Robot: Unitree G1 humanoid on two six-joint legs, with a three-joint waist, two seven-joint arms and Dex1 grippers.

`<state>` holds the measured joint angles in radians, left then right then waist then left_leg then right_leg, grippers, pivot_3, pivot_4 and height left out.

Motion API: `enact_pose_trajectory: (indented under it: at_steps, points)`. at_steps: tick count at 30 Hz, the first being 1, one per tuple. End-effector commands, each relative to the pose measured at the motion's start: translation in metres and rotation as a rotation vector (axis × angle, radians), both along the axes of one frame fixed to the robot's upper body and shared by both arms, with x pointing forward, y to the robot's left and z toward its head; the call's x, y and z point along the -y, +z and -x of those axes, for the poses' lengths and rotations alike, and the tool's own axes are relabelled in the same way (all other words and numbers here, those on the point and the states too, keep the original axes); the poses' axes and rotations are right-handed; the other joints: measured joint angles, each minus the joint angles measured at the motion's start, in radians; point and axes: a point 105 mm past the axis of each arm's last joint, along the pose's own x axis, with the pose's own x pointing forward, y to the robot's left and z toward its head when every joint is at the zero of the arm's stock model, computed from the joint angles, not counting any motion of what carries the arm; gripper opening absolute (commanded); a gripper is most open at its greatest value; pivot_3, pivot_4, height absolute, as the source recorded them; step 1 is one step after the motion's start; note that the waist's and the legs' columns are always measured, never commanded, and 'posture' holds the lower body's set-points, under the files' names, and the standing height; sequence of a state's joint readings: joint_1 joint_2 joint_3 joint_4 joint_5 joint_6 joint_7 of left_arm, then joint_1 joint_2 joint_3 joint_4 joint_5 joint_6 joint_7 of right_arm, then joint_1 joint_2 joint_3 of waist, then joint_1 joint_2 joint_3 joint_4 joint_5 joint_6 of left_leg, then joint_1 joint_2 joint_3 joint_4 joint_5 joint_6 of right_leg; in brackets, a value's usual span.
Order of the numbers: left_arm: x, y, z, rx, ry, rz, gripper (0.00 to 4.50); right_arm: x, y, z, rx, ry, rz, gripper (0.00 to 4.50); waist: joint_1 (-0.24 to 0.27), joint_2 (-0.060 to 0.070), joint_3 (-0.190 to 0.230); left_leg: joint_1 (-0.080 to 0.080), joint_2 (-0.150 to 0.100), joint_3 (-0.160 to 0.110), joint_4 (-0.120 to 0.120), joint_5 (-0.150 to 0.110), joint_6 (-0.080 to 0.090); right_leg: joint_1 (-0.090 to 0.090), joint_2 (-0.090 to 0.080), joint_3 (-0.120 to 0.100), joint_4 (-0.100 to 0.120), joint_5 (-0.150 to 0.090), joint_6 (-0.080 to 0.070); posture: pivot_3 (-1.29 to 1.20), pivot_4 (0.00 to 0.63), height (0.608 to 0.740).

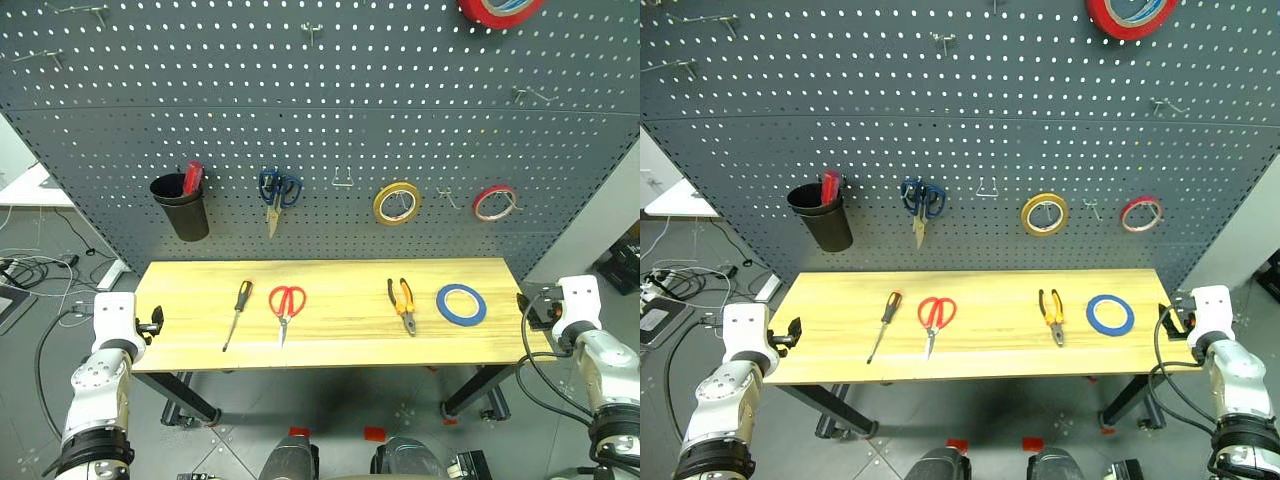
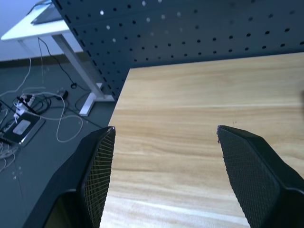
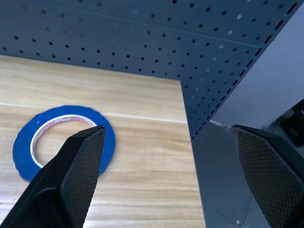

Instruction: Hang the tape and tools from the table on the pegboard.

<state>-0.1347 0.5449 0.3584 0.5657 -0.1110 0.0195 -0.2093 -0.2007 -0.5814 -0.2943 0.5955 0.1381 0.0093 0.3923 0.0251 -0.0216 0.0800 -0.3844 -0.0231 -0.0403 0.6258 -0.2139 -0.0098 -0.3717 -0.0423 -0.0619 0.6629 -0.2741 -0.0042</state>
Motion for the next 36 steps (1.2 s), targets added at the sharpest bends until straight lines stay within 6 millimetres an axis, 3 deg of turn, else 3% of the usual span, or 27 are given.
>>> enact_pose_trajectory:
  at_steps: [1,7,12,19,23,26,28,31,33,36]
  points:
    - [-0.006,0.017,-0.005,0.047,-0.001,-0.048,3.6,0.004,0.019,-0.006,0.068,0.0,0.017,4.5,0.0,0.0,0.0,0.0,0.0,0.0,0.0,0.0,0.0,0.0,0.0,0.0,0.0,0.0,0.0,0.04,0.021,0.74]
    - [-0.009,0.016,-0.001,0.043,0.021,-0.078,3.6,-0.002,0.018,-0.008,0.063,0.02,0.01,4.5,0.0,0.0,0.0,0.0,0.0,0.0,0.0,0.0,0.0,0.0,0.0,0.0,0.0,0.0,0.0,0.05,0.022,0.74]
    - [-0.011,0.012,0.004,0.036,0.04,-0.048,3.6,-0.02,0.018,-0.007,0.056,0.126,-0.011,4.5,0.0,0.0,0.0,0.0,0.0,0.0,0.0,0.0,0.0,0.0,0.0,0.001,0.0,0.0,0.0,0.05,0.04,0.74]
    - [0.024,0.021,-0.002,0.094,-0.075,-0.014,3.6,-0.064,0.009,0.004,-0.056,0.352,0.044,4.5,0.0,0.001,0.013,0.0,0.001,0.0,0.0,0.0,0.001,0.0,0.0,0.001,0.0,0.0,0.0,0.03,0.098,0.74]
    - [0.069,0.034,-0.012,0.142,-0.275,0.045,3.6,-0.087,0.008,0.008,-0.101,0.426,0.064,4.5,0.002,0.004,0.036,0.0,0.001,0.0,0.001,0.0,0.001,0.0,-0.001,0.0,0.0,0.0,-0.001,0.01,0.147,0.74]
    - [0.124,0.039,-0.019,0.124,-0.499,0.075,3.6,-0.099,0.004,0.004,-0.164,0.454,0.06,4.5,0.0,0.005,0.067,-0.001,0.001,0.0,0.002,0.0,0.001,0.0,-0.002,0.0,0.0,-0.003,-0.006,-0.01,0.199,0.74]
    - [0.146,0.044,-0.019,0.109,-0.6,0.071,3.6,-0.104,0.005,0.001,-0.184,0.465,0.056,4.5,-0.002,0.006,0.088,-0.002,0.001,0.001,0.002,0.0,0.001,-0.001,-0.002,0.0,0.0,-0.003,-0.006,-0.03,0.243,0.74]
    - [0.195,0.059,-0.02,0.104,-0.837,0.042,3.6,-0.111,0.011,-0.011,-0.205,0.491,0.06,4.5,-0.009,0.004,0.136,-0.007,0.001,0.0,0.002,-0.001,0.001,-0.005,-0.002,0.0,0.0,-0.002,-0.003,-0.04,0.291,0.74]
    - [0.214,0.064,-0.02,0.089,-0.946,0.011,3.6,-0.112,0.015,-0.02,-0.21,0.486,0.059,4.5,-0.016,0.004,0.154,-0.017,0.001,0.002,0.003,0.0,0.001,-0.015,-0.002,0.0,0.002,0.001,-0.002,-0.04,0.312,0.74]
    - [0.241,0.076,-0.024,0.106,-1.077,-0.033,3.6,-0.112,0.018,-0.035,-0.248,0.491,0.063,4.5,-0.026,0.002,0.186,-0.018,0.001,0.002,0.003,-0.003,0.005,-0.016,-0.002,0.0,0.001,0.003,-0.006,-0.04,0.348,0.74]
